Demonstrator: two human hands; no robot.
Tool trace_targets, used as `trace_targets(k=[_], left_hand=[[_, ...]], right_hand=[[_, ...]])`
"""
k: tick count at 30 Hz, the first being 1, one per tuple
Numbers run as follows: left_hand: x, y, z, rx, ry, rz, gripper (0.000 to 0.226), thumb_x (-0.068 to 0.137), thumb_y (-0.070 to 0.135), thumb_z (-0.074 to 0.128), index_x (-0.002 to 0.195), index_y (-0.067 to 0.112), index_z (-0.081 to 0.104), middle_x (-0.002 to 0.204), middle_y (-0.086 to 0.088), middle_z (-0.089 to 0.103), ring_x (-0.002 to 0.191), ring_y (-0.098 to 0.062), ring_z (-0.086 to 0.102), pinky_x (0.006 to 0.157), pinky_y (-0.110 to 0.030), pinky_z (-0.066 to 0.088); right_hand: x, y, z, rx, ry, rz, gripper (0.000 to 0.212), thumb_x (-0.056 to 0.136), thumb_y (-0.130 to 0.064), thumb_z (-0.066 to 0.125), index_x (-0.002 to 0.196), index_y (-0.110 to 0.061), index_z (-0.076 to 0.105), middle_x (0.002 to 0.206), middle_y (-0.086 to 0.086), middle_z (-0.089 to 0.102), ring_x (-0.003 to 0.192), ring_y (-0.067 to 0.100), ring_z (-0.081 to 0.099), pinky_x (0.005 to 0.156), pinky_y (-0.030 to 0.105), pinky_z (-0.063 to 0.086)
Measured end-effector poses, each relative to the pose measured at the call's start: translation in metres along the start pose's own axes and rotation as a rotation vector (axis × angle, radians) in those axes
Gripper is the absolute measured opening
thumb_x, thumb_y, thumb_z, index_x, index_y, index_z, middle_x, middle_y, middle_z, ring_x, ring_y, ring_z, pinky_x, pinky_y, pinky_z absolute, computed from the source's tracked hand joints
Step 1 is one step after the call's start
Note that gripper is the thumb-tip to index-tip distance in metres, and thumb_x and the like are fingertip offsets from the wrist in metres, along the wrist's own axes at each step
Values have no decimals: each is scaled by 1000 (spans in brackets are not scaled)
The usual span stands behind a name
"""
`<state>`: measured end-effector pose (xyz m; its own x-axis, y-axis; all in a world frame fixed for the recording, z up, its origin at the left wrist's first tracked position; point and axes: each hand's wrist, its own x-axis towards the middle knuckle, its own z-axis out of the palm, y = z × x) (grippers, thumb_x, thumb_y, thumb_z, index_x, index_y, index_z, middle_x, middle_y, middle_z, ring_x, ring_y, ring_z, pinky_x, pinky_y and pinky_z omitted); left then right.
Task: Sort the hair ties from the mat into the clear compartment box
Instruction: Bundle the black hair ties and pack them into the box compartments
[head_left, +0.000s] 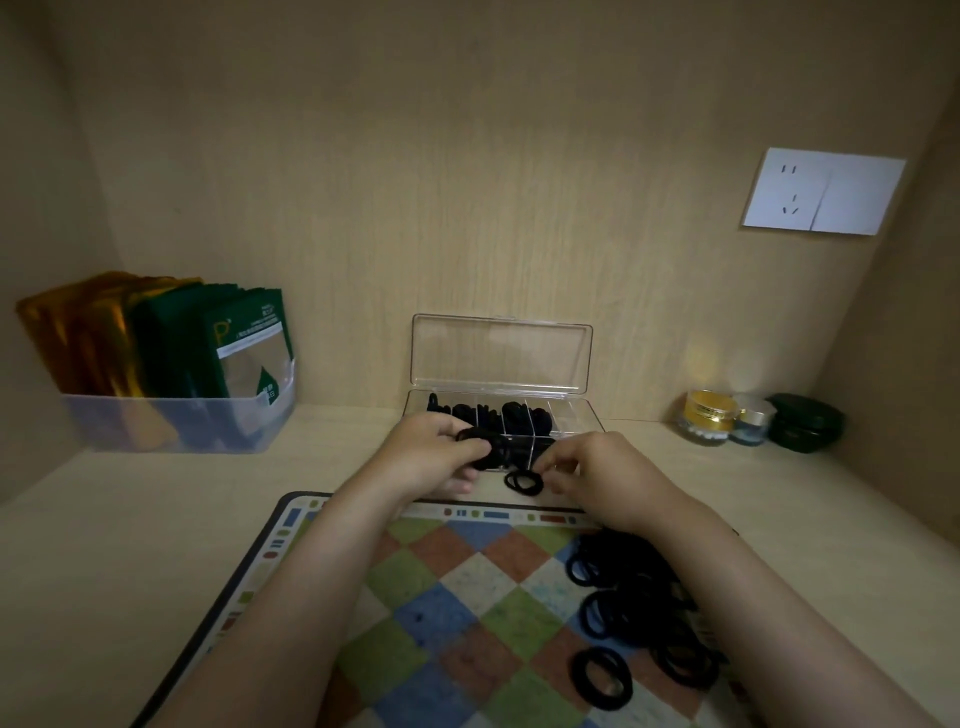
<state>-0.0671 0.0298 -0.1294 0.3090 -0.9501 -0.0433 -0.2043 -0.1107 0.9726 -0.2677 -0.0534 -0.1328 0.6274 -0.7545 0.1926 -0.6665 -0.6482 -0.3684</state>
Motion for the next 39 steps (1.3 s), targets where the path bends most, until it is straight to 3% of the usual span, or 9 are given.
trace_targets(k=[5,12,14,17,19,21,25,33,39], left_hand=[[5,-5,7,70,13,39,7,91,11,67,96,12,71,84,-6,70,70,-13,69,72,-31,63],[8,-12,15,53,30,15,8,89,13,66,85,17,72,86,-5,74,77,-18,75,79,-39,63],[7,-14,16,26,53,3,9,90,11,66,84,15,72,87,-5,74,78,-17,75,79,-37,63],[4,-16,21,4,95,8,9,90,8,66,95,10,73,89,-7,74,80,-16,75,75,-33,63],[3,-16,24,-18,112,12,10,90,6,66,96,9,73,90,-9,75,81,-18,75,72,-31,63],[2,-16,29,-55,92,2,8,90,7,69,95,10,74,93,-9,75,83,-18,74,69,-28,62],[-4,-11,39,-163,-27,-18,13,87,13,75,99,9,75,101,-7,75,90,-17,74,66,-23,60],[-9,-7,45,-398,-215,-51,23,95,25,64,110,8,69,105,-14,74,93,-23,75,89,-44,59],[-10,-12,51,-227,-128,33,12,92,12,69,103,12,75,101,-6,77,93,-14,75,85,-34,61]], right_hand=[[9,-1,12,-327,-104,-81,31,91,-41,61,120,-42,68,120,-14,68,109,15,62,84,29,50],[10,1,16,-360,-64,-135,14,90,-32,61,91,-25,72,97,-6,67,90,18,62,77,36,53],[7,4,15,-261,-25,-184,13,93,-27,58,90,-20,69,96,-3,63,86,16,61,76,33,51],[-2,-3,0,260,59,-85,15,98,-21,58,85,-18,64,78,-1,64,61,8,57,59,21,45],[-9,-10,-10,643,-29,-19,19,101,-19,56,88,-8,64,68,14,61,49,16,52,45,22,41],[-15,-16,-13,812,-70,1,18,100,-16,56,89,-6,66,66,20,58,47,20,51,40,24,40],[-15,-17,-8,827,-41,55,16,99,-14,58,91,-6,69,52,5,58,38,12,50,37,22,40],[-13,-6,1,507,140,69,12,92,-18,68,81,-13,72,56,9,66,45,13,58,48,24,47],[-17,-5,-6,582,54,82,12,94,-20,66,87,-12,73,59,7,66,46,15,57,45,26,46]])
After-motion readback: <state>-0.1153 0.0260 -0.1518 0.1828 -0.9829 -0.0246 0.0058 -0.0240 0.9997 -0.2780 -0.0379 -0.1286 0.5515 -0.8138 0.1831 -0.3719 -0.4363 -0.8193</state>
